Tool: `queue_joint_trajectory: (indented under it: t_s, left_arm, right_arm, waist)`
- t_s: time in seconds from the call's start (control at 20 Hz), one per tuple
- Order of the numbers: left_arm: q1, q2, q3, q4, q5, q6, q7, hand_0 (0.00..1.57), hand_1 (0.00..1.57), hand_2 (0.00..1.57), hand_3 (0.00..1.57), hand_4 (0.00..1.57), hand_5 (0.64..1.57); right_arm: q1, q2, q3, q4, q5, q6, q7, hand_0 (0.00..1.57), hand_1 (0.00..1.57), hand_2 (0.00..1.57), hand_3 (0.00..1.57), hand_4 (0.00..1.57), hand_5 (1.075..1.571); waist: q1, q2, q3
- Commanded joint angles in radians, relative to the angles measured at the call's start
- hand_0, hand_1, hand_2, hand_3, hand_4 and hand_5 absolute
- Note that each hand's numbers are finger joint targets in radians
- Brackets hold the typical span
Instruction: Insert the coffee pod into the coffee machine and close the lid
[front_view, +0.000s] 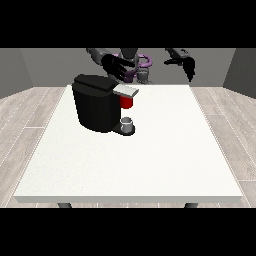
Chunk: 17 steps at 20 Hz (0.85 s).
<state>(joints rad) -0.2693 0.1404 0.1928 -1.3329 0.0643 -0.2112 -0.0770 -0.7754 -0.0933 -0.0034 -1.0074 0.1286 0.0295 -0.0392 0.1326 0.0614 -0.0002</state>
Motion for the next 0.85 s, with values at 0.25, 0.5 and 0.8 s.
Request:
queue_joint_trajectory:
  t_s: [0.25, 0.5, 0.8]
  left_arm:
    - [0.028, -0.032, -0.046, -0.037, -0.017, 0.011, -0.067, 0.00, 0.00, 0.00, 0.00, 0.19, 1.571]
    - [0.083, -0.074, -0.062, 0.009, -0.046, 0.043, -0.142, 0.00, 0.00, 0.00, 0.00, 0.19, 1.571]
    - [0.090, -0.039, -0.006, 0.041, -0.021, 0.063, -0.106, 0.00, 0.00, 0.00, 0.00, 0.19, 1.571]
  right_arm:
    - [-0.023, 0.032, 0.000, 0.007, 0.009, 0.009, -0.050, 0.00, 0.00, 0.00, 0.00, 0.03, 1.571]
    - [0.101, 0.091, 0.085, -0.087, -0.079, 0.052, -0.105, 0.00, 0.00, 0.00, 0.00, 0.35, 1.571]
    - [0.354, 0.093, 0.142, -0.167, -0.190, 0.026, -0.152, 0.00, 0.00, 0.00, 0.00, 0.16, 1.571]
  waist:
    - [0.002, -0.012, 0.0001]
    - [-0.050, -0.092, 0.0002]
    - [-0.155, -0.159, 0.0004]
